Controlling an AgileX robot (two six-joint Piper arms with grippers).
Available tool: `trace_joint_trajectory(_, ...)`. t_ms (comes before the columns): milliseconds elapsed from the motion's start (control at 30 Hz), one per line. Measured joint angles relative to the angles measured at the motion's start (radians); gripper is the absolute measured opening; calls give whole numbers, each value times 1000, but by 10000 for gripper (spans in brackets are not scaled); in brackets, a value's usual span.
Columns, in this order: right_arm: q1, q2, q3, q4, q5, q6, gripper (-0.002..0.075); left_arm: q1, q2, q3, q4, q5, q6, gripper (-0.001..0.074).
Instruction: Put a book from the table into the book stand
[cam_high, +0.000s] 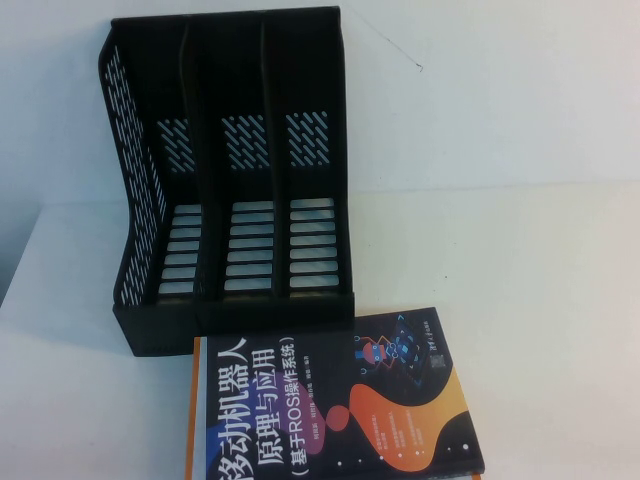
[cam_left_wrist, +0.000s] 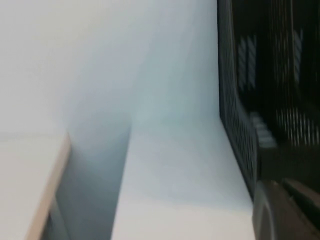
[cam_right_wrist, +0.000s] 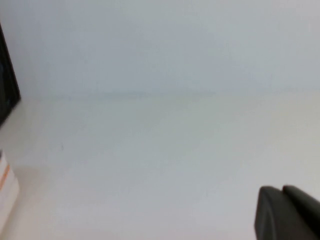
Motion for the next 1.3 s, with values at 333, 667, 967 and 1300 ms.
trace_joint_trajectory(333, 0, 0, 0, 0, -763, 0, 3, 0, 0, 0, 0, -319, 0, -3)
trace_joint_trajectory(667, 0, 0, 0, 19, -1111, 12, 3, 0, 0, 0, 0, -392, -2, -3)
trace_joint_trajectory(967, 0, 0, -6, 112, -1098, 35, 3, 0, 0, 0, -47, -355, -59, -3)
trace_joint_trajectory(1300, 0, 75, -409, 182, -15, -28, 4, 0, 46, -246, -248, 69, -43, -3)
